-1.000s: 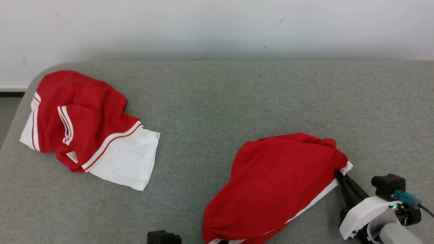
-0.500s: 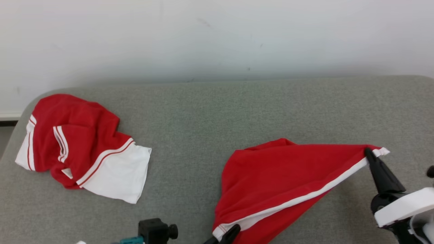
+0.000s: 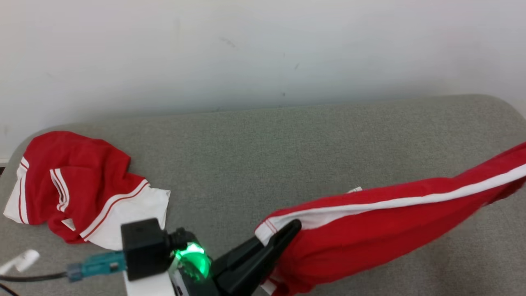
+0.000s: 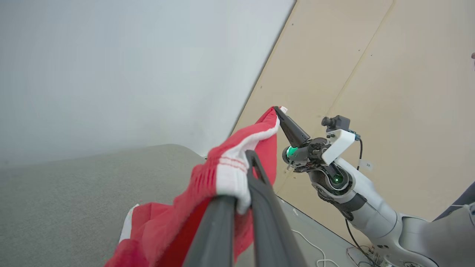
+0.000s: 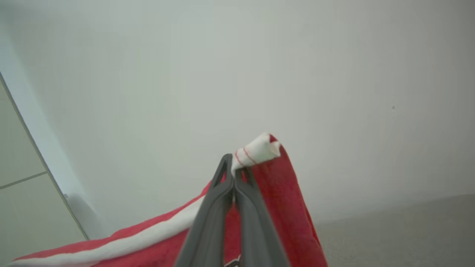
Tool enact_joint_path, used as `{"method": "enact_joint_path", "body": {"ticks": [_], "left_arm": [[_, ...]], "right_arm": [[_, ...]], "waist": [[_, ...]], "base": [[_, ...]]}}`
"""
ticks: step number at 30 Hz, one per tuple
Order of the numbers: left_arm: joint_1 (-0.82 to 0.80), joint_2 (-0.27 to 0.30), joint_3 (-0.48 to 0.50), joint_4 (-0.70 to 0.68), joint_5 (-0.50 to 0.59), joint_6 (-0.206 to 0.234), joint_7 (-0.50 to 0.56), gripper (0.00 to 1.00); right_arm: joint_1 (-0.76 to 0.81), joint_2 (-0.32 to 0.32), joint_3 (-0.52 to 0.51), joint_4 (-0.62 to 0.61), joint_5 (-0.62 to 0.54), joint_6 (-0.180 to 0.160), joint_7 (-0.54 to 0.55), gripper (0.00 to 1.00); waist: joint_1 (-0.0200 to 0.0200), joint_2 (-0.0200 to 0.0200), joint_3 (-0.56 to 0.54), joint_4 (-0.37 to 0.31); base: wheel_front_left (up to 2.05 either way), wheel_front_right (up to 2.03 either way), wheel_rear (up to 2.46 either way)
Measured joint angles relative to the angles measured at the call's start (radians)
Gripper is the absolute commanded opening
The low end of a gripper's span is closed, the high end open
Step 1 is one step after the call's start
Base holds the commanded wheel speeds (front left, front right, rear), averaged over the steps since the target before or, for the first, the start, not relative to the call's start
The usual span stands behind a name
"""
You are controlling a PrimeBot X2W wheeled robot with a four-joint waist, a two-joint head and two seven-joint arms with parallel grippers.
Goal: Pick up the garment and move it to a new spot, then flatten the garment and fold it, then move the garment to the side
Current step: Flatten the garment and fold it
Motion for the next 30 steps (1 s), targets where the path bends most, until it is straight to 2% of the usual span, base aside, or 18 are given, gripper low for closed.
{"method": "enact_joint_path", "body": {"ticks": [6, 10, 14, 19, 21, 24, 27, 30], "left_arm": [[-0.149, -0.008, 0.049, -0.058, -0.03, 0.041, 0.08, 0.0], [-0.317, 0.002, 0.081, 0.017, -0.022, 0.042, 0.144, 0.0], [-0.525, 0.0, 0.106, 0.17, 0.005, 0.029, 0.187, 0.0], [-0.819, -0.018, 0.108, 0.426, 0.082, -0.005, 0.189, 0.0], [-0.935, -0.031, 0.102, 0.524, 0.118, -0.014, 0.168, 0.0], [-1.103, -0.058, 0.085, 0.671, 0.174, -0.023, 0.12, 0.0], [-1.266, -0.082, 0.061, 0.81, 0.246, -0.031, 0.029, 0.0], [-1.409, -0.1, 0.039, 0.941, 0.296, -0.034, -0.058, 0.0]], "right_arm": [[0.044, 0.064, -0.18, -0.205, 0.006, 0.0, 0.103, 0.0], [-0.068, 0.128, -0.236, -0.171, -0.035, 0.0, 0.212, 0.0], [-0.311, 0.233, -0.239, -0.045, -0.115, 0.0, 0.349, 0.0], [-0.708, 0.407, -0.265, 0.198, -0.305, 0.0, 0.492, 0.0], [-0.868, 0.47, -0.294, 0.299, -0.394, 0.0, 0.511, 0.0], [-1.087, 0.504, -0.343, 0.432, -0.503, 0.0, 0.489, 0.0], [-1.259, 0.514, -0.384, 0.555, -0.569, 0.0, 0.423, 0.0], [-1.402, 0.514, -0.376, 0.684, -0.557, 0.0, 0.351, 0.0]], "waist": [[0.0, 0.0, 0.04, -0.003], [0.0, 0.0, 0.096, -0.006], [0.0, 0.0, 0.175, -0.01], [0.0002, 0.0, 0.295, -0.019], [0.0002, 0.0, 0.346, -0.025], [0.0002, 0.0, 0.421, -0.035], [0.0003, 0.0, 0.492, -0.045], [0.0003, 0.0, 0.561, -0.053]], "base": [[0.0, 0.0, 0.0], [0.0, 0.0, 0.0], [0.0, 0.0, 0.0], [0.0, 0.0, 0.0], [0.0, 0.0, 0.0], [0.0, 0.0, 0.0], [0.0, 0.0, 0.0], [0.0, 0.0, 0.0]]}}
